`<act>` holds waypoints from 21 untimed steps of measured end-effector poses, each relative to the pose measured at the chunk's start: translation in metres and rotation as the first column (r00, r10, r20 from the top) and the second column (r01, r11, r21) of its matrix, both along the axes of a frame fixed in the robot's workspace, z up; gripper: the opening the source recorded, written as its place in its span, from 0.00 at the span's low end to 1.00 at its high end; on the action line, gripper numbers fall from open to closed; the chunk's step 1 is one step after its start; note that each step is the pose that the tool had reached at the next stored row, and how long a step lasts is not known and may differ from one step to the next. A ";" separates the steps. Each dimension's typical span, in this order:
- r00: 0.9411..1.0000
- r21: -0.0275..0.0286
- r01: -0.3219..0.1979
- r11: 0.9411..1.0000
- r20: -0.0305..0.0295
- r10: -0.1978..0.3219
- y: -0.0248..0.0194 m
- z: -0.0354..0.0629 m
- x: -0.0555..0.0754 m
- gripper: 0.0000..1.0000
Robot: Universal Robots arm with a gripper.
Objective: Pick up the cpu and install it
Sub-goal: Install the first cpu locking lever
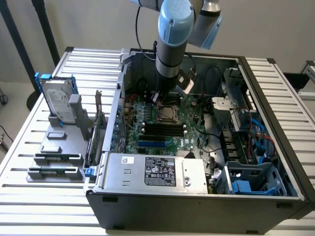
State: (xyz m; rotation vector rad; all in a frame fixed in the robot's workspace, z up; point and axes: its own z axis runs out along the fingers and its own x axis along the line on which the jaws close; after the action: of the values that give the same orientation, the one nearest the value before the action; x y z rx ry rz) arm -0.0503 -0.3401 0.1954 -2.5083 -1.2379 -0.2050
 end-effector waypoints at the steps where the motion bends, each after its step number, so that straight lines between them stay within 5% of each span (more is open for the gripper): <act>1: 1.000 0.000 0.000 1.000 0.000 0.000 0.0004 -0.0001 0.000 0.11; 21: 1.000 -0.005 0.000 1.000 -0.001 0.000 0.0012 -0.0015 0.007 0.11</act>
State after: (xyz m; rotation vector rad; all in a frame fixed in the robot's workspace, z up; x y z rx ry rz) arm -0.0431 -0.3389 0.1939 -2.5128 -1.2399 -0.2010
